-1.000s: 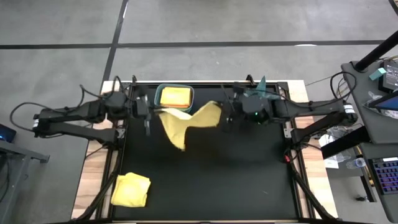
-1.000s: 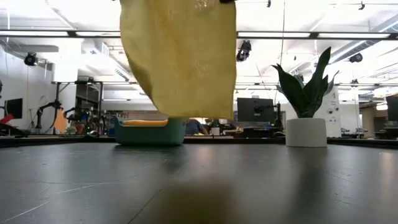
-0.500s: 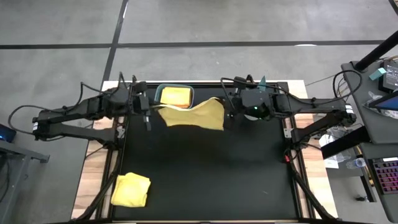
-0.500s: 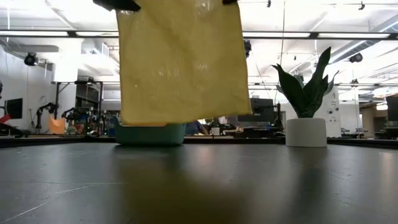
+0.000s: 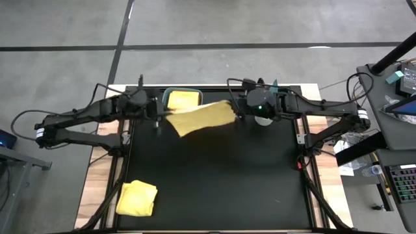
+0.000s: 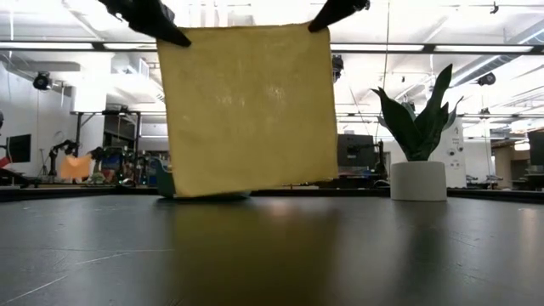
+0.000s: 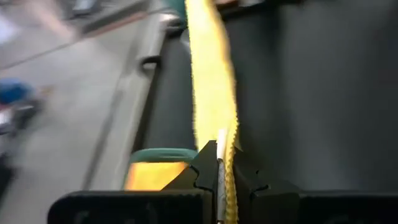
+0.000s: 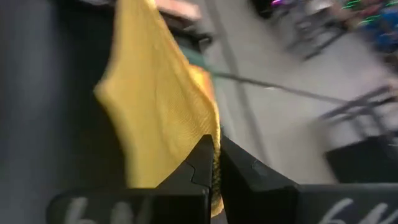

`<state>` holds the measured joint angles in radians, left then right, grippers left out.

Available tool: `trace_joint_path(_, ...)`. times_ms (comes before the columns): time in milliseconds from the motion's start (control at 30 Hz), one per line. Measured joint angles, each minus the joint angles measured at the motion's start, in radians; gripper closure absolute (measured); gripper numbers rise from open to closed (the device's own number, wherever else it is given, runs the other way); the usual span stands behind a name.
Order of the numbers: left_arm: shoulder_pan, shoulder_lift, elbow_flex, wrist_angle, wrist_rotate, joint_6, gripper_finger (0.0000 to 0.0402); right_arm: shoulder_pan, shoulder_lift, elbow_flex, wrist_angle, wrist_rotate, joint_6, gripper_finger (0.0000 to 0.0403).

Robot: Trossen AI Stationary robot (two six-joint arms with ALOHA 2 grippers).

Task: Fold microfiber towels
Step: Fold the right yellow microfiber cloth

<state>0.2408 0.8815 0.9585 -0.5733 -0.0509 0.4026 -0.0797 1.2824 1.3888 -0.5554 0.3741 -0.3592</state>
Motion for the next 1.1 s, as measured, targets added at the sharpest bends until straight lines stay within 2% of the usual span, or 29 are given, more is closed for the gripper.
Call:
trace_joint_path(167,-0.033,0.011,-0.049,-0.022,0.241,-0.029,0.0401,0.038,0.008,-0.024,-0.093,-0.158,0.112,0.0394)
trace_joint_path(233,-0.067,0.024,-0.063,-0.017,0.289,-0.04,0.0401,0.065,0.012,-0.04,-0.105,-0.221,0.15,0.0394)
trace_joint_path(367,-0.144,0.062,-0.101,0.002,0.297,-0.115,0.0401,0.129,0.012,-0.087,-0.093,-0.313,0.257,0.0394)
trace_joint_path(633,-0.338,0.174,-0.17,0.043,0.296,-0.306,0.0401,0.278,0.012,-0.243,0.043,-0.358,0.476,0.0394)
trace_joint_path(800,-0.435,0.251,-0.174,0.062,0.296,-0.43,0.0402,0.355,0.012,-0.369,0.227,-0.373,0.627,0.0394)
trace_joint_path(933,-0.487,0.315,-0.175,0.095,0.296,-0.454,0.0402,0.395,0.02,-0.457,0.411,-0.388,0.724,0.0394)
trace_joint_path(1100,-0.504,0.405,-0.175,0.097,0.295,-0.516,0.0402,0.417,0.081,-0.496,0.467,-0.393,0.791,0.0394)
